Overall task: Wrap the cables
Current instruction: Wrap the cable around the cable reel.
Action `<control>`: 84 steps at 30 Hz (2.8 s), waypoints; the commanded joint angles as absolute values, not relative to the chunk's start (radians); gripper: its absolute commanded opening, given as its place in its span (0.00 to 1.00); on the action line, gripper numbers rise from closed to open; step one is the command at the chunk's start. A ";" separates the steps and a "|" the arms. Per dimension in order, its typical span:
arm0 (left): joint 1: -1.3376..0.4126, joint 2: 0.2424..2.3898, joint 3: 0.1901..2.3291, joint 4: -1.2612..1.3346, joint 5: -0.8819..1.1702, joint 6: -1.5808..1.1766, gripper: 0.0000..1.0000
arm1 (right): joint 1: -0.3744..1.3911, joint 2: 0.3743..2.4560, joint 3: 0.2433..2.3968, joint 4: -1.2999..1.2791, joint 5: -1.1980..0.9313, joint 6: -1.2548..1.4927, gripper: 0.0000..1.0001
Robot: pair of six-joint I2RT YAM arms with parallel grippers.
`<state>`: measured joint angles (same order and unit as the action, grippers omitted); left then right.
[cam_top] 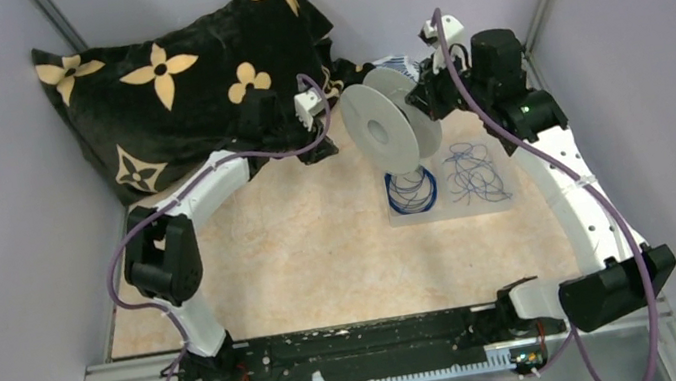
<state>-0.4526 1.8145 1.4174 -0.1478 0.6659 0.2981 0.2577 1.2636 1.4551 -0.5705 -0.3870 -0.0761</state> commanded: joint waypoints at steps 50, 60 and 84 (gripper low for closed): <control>-0.403 1.878 0.983 0.557 1.024 0.080 0.78 | 0.186 1.286 1.843 -0.620 -0.388 0.029 0.00; -0.432 1.917 0.976 0.574 1.063 0.058 0.67 | 0.184 1.293 1.882 -0.637 -0.371 0.028 0.00; -0.522 1.813 1.089 -0.126 1.003 0.580 0.00 | 0.174 1.391 1.864 -0.546 -0.152 0.092 0.00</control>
